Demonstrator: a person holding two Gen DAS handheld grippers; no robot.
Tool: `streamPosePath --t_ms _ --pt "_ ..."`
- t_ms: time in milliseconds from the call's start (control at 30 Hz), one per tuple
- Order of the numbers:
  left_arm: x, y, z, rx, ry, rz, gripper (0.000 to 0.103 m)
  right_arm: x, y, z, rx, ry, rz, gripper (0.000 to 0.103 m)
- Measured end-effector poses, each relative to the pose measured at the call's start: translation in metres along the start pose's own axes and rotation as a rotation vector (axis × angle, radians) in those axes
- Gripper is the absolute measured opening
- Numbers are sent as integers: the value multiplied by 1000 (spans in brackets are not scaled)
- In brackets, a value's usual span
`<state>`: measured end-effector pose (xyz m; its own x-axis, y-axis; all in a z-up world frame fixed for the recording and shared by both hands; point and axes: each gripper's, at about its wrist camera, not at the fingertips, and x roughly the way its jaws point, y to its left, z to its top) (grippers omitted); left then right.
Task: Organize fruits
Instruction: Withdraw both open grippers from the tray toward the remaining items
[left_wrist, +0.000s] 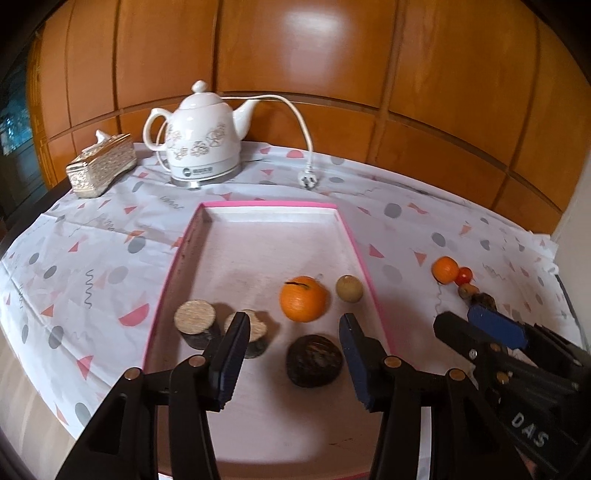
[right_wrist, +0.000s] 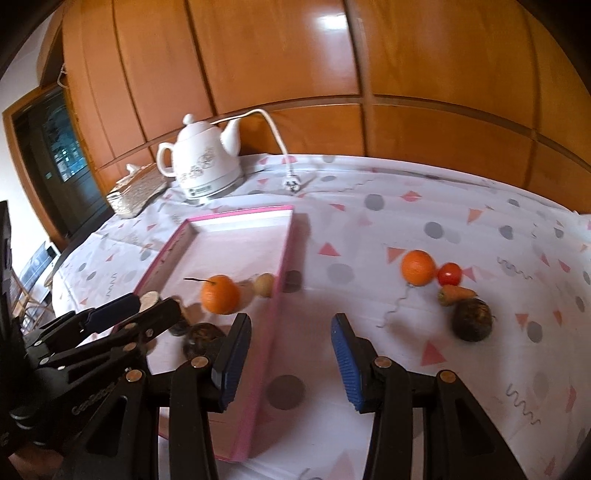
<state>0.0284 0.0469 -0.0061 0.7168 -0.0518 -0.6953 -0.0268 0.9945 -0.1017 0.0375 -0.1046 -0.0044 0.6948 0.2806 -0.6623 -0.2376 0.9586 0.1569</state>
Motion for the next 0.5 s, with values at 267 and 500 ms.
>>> streamPosePath --t_ms 267,500 --pt "2 -21 -4 50 13 -24 51 -5 -22 -3 50 -8 -48 46" --pt "4 -36 -6 86 20 -43 51 -8 -41 -7 90 -6 -92 46"
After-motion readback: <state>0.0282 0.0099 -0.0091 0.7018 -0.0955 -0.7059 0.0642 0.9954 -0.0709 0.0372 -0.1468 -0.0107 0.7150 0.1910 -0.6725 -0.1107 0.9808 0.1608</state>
